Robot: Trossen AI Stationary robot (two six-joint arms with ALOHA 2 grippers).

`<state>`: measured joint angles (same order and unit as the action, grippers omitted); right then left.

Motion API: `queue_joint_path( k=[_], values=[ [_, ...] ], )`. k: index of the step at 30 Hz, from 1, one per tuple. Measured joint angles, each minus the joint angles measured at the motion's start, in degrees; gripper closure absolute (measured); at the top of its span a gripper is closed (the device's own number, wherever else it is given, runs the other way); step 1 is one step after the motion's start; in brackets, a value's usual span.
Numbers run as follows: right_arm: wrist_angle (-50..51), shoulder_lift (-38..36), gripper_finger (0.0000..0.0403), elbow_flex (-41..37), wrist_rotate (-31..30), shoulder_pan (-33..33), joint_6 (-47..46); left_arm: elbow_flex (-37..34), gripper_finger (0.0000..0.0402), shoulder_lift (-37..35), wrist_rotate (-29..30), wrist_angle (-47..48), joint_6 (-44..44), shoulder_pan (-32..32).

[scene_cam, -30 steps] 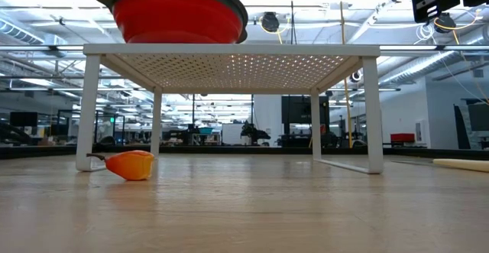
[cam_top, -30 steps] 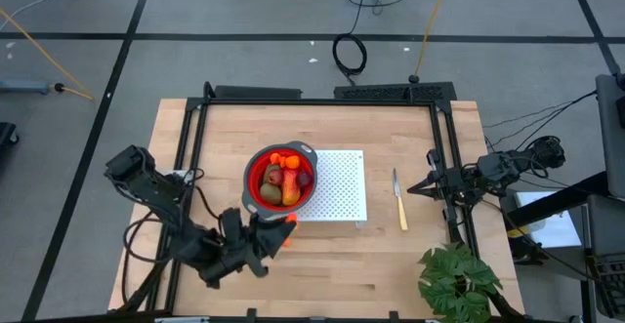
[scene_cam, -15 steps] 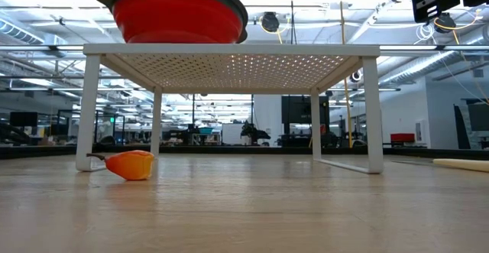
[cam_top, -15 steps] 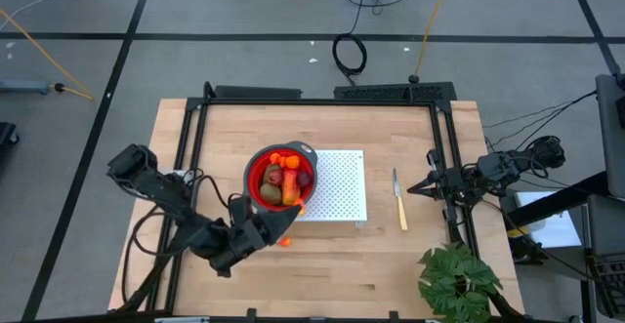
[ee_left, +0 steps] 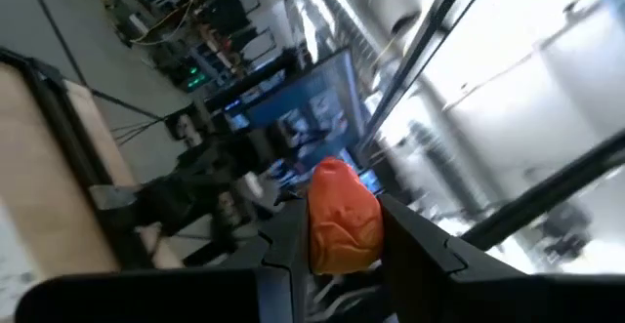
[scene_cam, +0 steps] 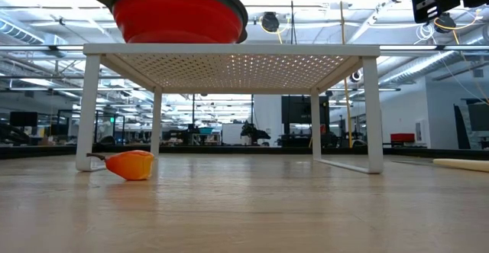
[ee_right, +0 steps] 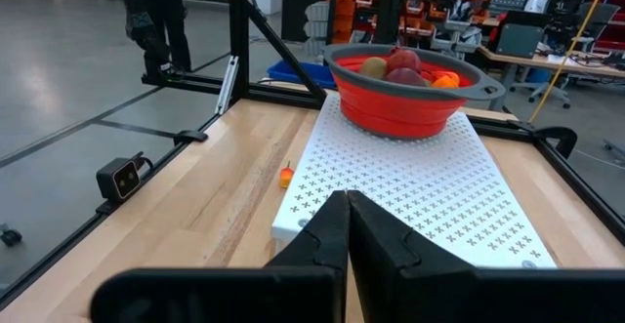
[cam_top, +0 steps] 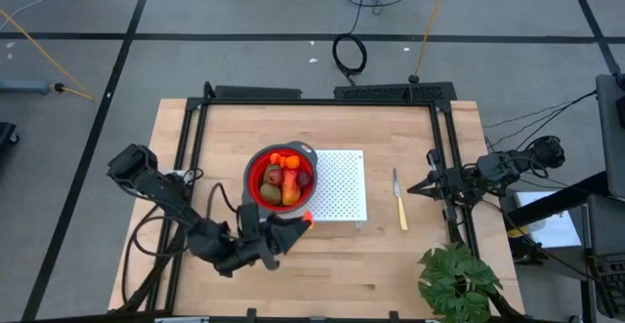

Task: Pick & Place Fruit
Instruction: Put the orange pear into the red strainer bowl on the shelf

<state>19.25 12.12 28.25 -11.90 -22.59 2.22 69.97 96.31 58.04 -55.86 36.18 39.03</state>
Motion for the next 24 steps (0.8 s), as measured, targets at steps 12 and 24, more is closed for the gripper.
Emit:
queue_joint_path(
  k=[12,24],
  values=[
    [0.0,0.0,0.0403,0.0,0.0,0.0,0.0,0.0,0.0304,-0.9,-8.4,18.9,8.4,-5.0],
    [-0.1,0.0,0.0403,0.0,0.0,0.0,0.0,0.1,0.0305,-11.8,-25.9,48.3,19.3,-15.9]
  ],
)
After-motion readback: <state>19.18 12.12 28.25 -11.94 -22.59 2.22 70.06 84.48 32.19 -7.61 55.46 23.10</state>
